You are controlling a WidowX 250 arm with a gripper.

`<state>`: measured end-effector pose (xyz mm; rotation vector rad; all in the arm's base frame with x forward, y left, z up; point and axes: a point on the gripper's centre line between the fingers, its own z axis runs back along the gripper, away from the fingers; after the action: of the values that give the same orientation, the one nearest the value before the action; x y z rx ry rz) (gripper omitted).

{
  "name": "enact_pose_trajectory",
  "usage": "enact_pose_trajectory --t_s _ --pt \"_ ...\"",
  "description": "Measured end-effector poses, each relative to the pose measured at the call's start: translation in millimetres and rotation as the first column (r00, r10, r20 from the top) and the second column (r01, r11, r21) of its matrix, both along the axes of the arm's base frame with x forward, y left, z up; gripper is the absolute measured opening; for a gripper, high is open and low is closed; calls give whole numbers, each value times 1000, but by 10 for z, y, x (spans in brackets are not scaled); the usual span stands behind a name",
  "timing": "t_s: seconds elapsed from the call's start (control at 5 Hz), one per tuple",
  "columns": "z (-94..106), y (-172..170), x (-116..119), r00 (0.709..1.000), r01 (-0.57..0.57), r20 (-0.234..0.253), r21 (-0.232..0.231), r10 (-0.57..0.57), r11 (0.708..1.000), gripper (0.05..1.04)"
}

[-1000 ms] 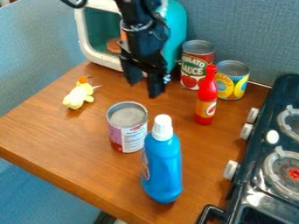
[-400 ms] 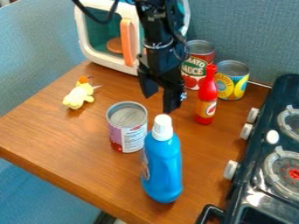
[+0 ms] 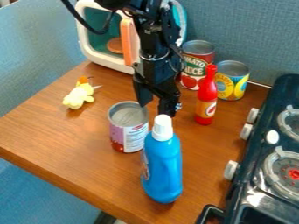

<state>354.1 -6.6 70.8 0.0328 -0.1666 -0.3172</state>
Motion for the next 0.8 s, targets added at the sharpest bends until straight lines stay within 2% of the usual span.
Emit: enact_pose_trajectory --t_s 0.2,0.4,0.6,0.8 --pt "-7 74 -60 1000 -22 8 26 21 999 1001" --pt "-29 212 -144 1000 -28 -5 79 28 996 1001" --pt "-24 451 -235 997 -50 -47 117 56 992 1001" --pt "-2 579 -335 992 -38 -114 149 55 988 1001"
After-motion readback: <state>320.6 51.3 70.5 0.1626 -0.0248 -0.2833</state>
